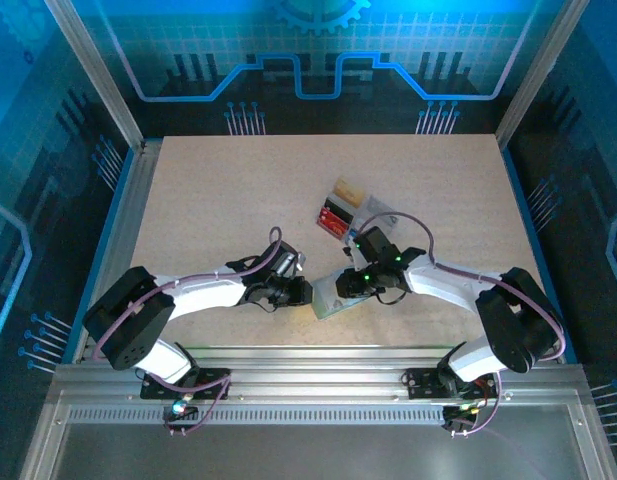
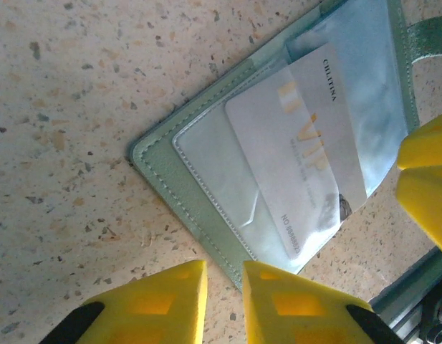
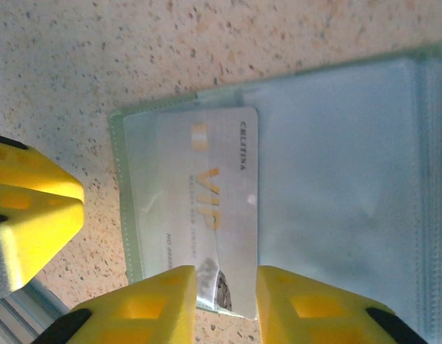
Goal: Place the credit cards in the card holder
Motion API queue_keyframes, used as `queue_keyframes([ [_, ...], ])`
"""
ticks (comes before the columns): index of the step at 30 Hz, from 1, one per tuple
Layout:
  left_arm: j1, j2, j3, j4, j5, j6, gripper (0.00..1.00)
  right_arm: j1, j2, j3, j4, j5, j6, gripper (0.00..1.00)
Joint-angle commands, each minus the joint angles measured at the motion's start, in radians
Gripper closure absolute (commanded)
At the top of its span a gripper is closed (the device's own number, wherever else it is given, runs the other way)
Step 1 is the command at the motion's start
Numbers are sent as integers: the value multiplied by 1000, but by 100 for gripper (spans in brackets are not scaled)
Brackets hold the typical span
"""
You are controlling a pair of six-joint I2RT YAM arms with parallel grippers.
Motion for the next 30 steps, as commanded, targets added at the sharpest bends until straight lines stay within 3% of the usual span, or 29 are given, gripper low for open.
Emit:
queue_keyframes([
  [1,6,16,25,-27,10,4,82,13,22,46,-43,19,-23,74],
  [13,9,83,36,-21,-6,20,82,14,140,101,-33,23,-27,79],
  [22,13,126,35,-3,-8,24,82,47,170,111,-16,4,-18,93],
  [30,14,137,35,2,-7,24,82,81,209,153,-4,1,-15,96],
])
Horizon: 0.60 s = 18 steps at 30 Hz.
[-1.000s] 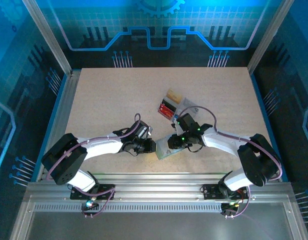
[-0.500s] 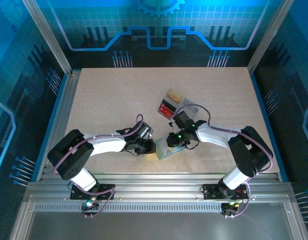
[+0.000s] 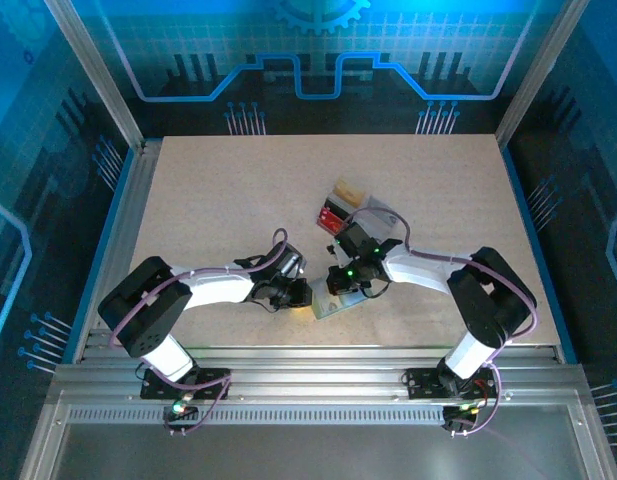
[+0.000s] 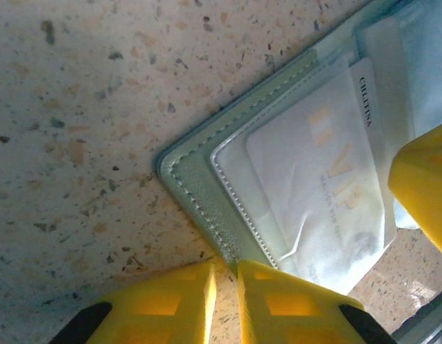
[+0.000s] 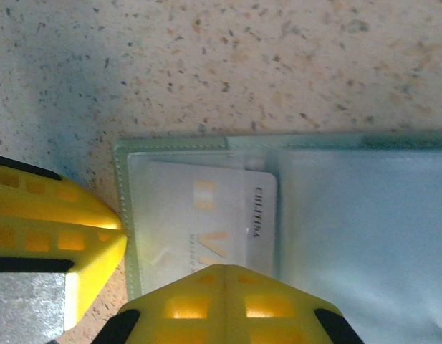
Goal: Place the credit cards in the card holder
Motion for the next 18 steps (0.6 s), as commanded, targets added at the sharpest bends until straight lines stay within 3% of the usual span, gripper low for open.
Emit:
queue_keyframes([
  [1,5,38,12,-1,-11,20,82,21,28,20,12,-28,2,96],
  [5,7,34,12,-5,-14,20,82,23,42,24,26,-42,13,96],
  [18,10,20,-7,-1,-19,18,82,31,24,62,-89,127,-10,93],
])
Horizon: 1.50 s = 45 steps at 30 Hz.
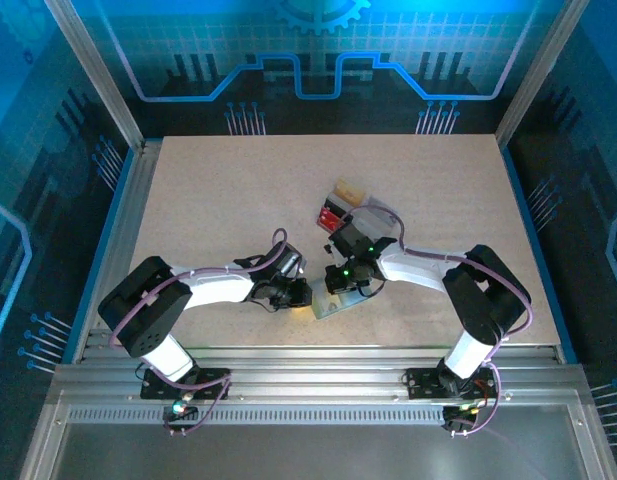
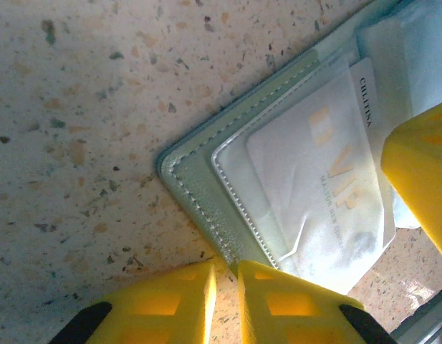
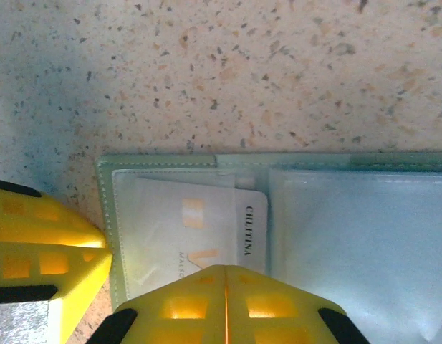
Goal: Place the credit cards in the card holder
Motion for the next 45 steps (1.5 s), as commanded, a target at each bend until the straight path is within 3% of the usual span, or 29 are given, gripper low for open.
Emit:
queue_keyframes([
  [1,7,19,-9,-1,-22,19,82,9,1,19,-47,51,-9,93],
  [14,9,23,-15,4,-22,19,82,9,44,23,-57,84,-5,95],
  [28,9,51,2,10,-16,16,82,42,46,18,15,-29,24,95],
  [37,46,41,12,-8,-6,32,82,-15,-71,29,-129,177,-14,83],
  [40,50,49,29,-23,-6,41,82,-64,-60,33,-123,134,-31,82],
  [45,79,81,41,-9,23,44,82,-65,-6,78,-147,172,-52,76],
])
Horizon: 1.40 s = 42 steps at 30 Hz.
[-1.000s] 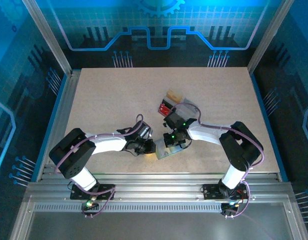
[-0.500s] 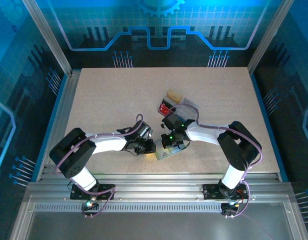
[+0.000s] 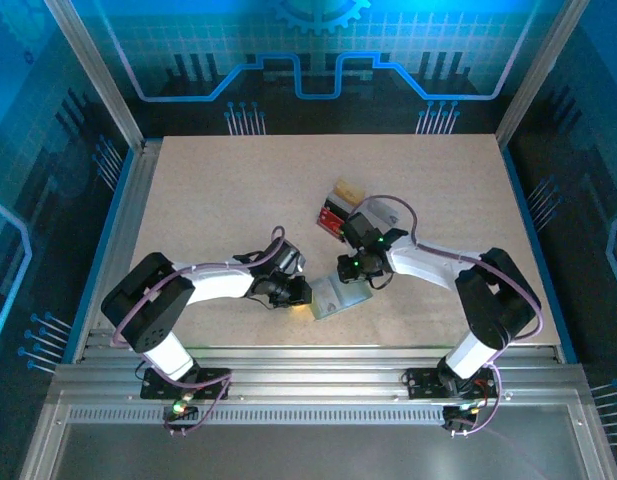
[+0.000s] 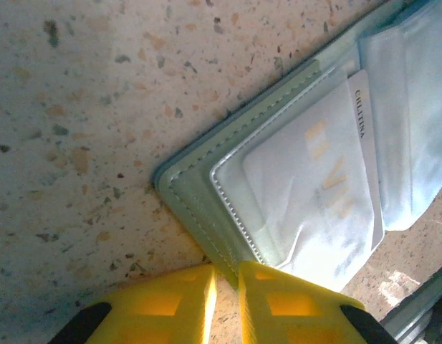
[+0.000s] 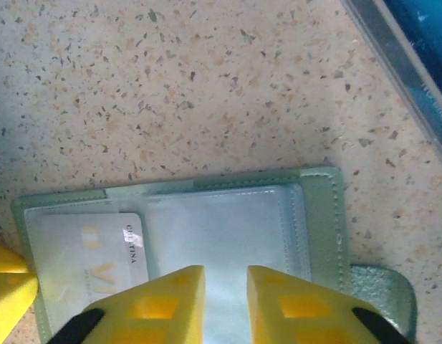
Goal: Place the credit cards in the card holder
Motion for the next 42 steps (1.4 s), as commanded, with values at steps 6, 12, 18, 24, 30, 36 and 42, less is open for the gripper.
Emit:
queue_keyframes([
  [6,63,74,57,-7,-31,53,82,-8,42,-38,4,27,21,76],
  [12,74,75,99,-44,-27,74,82,-20,-12,-195,82,-23,94,77],
  [18,76,90,118,-53,-26,81,82,11,-98,-301,124,-30,201,77],
  [24,76,94,124,-61,-26,89,82,59,-191,-277,33,90,223,72],
  [30,75,76,112,-56,-17,89,82,63,-203,-137,-105,195,95,61],
  [36,75,52,88,-40,-5,80,82,62,-120,-40,-150,186,16,64],
  [42,70,-9,72,-50,-6,72,82,64,-69,-37,-145,179,10,64],
])
